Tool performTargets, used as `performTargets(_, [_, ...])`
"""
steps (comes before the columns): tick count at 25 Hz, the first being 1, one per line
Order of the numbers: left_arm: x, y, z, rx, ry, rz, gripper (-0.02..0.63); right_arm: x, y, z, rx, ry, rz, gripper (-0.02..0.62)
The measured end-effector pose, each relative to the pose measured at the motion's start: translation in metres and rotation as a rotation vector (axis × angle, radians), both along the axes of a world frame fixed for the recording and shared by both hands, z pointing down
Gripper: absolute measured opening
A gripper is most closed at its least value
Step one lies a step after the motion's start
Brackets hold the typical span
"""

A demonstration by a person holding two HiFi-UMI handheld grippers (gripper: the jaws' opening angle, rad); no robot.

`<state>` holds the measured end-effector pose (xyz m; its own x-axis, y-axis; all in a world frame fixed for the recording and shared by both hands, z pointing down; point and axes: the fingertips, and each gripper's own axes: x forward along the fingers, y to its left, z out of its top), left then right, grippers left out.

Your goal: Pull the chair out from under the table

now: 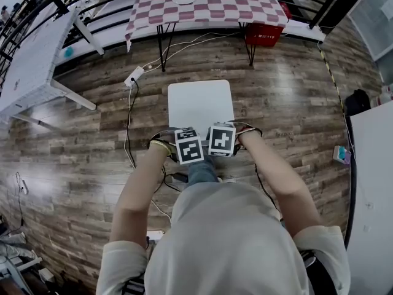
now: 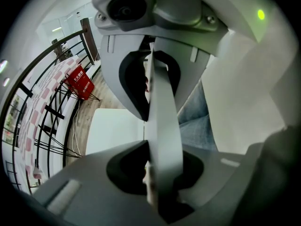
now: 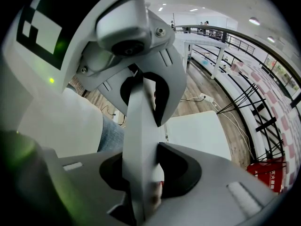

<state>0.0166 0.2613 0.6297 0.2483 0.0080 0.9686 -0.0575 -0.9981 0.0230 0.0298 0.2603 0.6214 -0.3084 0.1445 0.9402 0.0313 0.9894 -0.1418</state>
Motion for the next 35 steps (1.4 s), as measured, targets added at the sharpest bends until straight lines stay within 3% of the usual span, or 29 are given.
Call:
performTargets(17, [0.004,-0.001,-0.007,0.014,0.045,-0.058,0.098,0.001,0.0,-0.002,0.035,-0.022,0.009,0.101])
performTargets(35, [-0.007,0.003,-0.058,0.031,0.035,-0.016,0.095,0.011,0.0,-0.047,0.089,-0.035,-0.043,0.09])
